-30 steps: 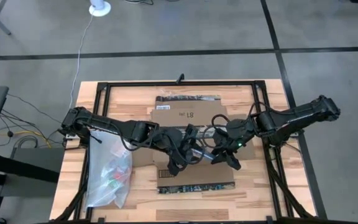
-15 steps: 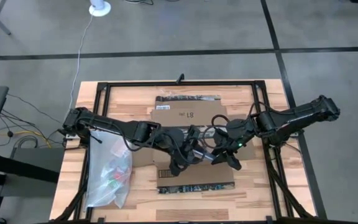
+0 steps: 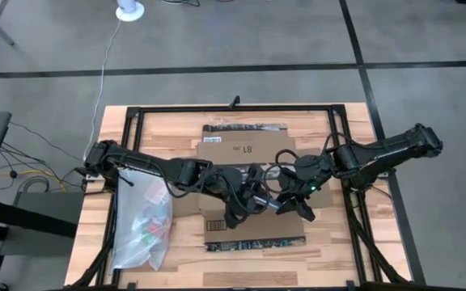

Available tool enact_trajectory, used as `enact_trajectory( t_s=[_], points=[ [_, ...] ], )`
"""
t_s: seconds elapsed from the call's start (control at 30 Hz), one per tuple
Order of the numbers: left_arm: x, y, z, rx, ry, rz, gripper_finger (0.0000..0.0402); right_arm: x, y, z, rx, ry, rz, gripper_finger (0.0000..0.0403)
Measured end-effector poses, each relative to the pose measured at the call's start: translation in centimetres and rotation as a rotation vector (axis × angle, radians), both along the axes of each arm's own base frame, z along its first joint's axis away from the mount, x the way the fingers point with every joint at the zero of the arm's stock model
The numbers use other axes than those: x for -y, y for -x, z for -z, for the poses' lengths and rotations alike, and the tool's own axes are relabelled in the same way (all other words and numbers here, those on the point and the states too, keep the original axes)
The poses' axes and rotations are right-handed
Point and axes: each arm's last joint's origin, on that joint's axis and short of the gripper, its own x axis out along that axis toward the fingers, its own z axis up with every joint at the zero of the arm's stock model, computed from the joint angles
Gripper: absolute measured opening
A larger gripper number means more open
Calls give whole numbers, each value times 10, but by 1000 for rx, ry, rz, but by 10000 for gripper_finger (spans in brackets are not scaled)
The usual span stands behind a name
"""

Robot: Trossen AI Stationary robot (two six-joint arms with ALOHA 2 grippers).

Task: Unpack boxes
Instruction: Break down the box until it is fully flat

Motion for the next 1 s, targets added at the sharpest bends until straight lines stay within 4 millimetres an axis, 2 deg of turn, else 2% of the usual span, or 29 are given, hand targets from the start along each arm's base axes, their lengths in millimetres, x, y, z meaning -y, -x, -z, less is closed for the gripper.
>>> enact_trajectory(
  t_s=[0.2,0.37,0.57,0.8,0.9,1.0],
  points=[
    [0,-1,0,14,-5,1,148,0,0,0,4,-10,-10,99],
    [1,-2,2,-1,7,-1,71,-1,0,0,2,-15,-21,99],
    [1,-2,2,-1,25,-39,70,-1,0,0,4,-14,-22,99],
    [-12,5,-3,-47,203,-210,69,7,3,-1,-63,39,42,196],
    [-23,16,-9,-108,275,-288,69,8,10,-6,-114,81,38,215],
    [-37,23,-8,-170,306,-379,69,8,19,-18,-89,184,57,219]
  ],
)
